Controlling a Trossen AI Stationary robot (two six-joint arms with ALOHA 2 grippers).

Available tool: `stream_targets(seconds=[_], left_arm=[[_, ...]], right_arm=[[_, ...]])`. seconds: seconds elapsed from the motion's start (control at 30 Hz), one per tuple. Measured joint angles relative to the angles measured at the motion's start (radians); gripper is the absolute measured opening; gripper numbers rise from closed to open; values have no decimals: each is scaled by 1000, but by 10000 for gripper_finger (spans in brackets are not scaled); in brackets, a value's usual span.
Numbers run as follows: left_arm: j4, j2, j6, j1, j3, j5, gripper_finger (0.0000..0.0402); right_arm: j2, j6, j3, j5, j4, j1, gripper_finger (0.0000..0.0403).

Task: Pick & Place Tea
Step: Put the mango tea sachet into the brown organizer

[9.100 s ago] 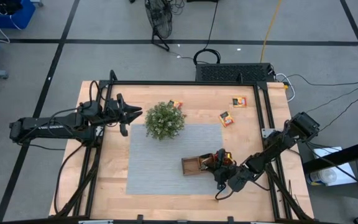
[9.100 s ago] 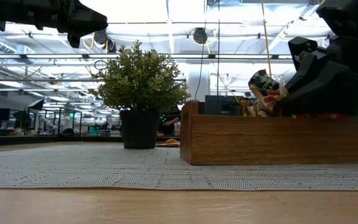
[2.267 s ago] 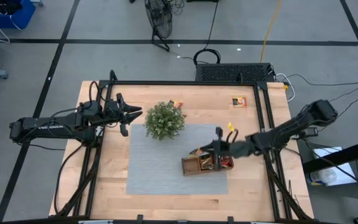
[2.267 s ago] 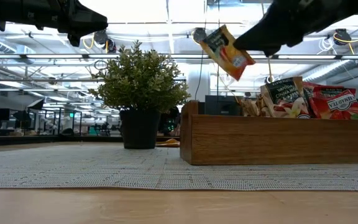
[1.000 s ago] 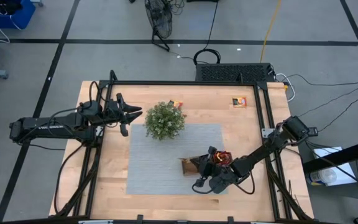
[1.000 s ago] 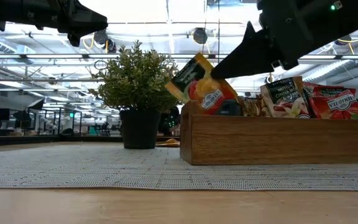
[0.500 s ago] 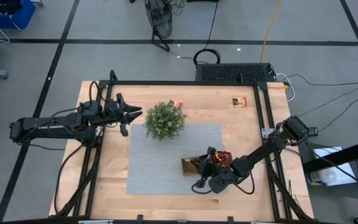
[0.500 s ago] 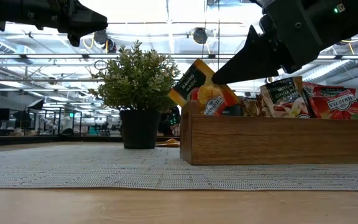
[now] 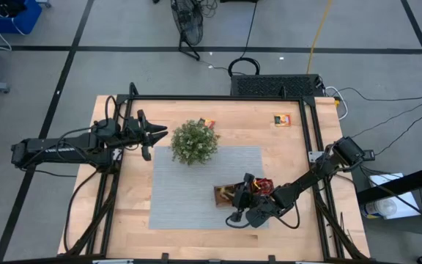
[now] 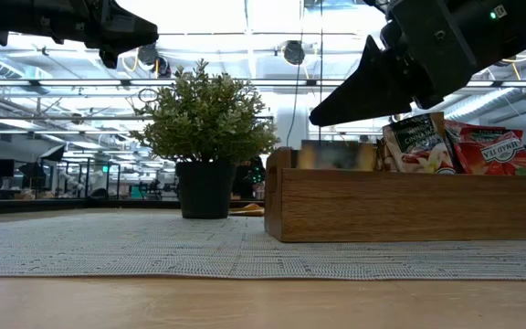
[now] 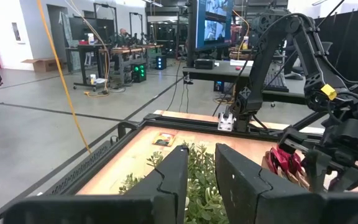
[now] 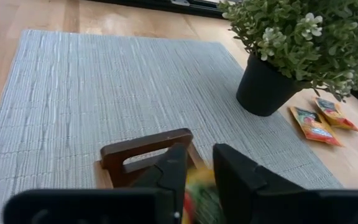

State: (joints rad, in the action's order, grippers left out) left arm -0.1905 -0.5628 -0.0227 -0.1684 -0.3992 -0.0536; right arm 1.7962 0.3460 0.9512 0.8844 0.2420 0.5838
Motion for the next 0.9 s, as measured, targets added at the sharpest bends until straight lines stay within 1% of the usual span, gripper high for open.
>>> stream_targets(seconds=[0.17,0.33,0.37,0.4,0.47,0.57,0.6,0.67,0.73,0.8,0.9], left_arm=[[0,0,0,0,0,0,88],[0,0,0,0,0,0,88],[0,0,0,0,0,0,88],[0,0,0,0,0,0,88],[0,0,0,0,0,0,88],[0,0,0,0,0,0,88],[0,0,0,0,0,0,88],[0,0,0,0,0,0,88],[0,0,0,0,0,0,88],[0,0,0,0,0,0,88],[0,0,0,0,0,0,88]], right_arm=[[0,-3,0,0,20,-1,104],[-37,-49,0,-12,17,-3,125],[-57,-50,0,-53,0,-12,128],[-84,-38,0,-121,-24,-27,131],[-145,29,5,-311,-108,-78,136],[-211,138,54,-577,-324,-189,142],[-223,158,71,-637,-408,-227,143],[-226,165,101,-730,-546,-295,144],[-221,143,125,-805,-637,-355,144],[-208,124,148,-890,-661,-406,144],[-188,111,165,-1006,-660,-451,144]])
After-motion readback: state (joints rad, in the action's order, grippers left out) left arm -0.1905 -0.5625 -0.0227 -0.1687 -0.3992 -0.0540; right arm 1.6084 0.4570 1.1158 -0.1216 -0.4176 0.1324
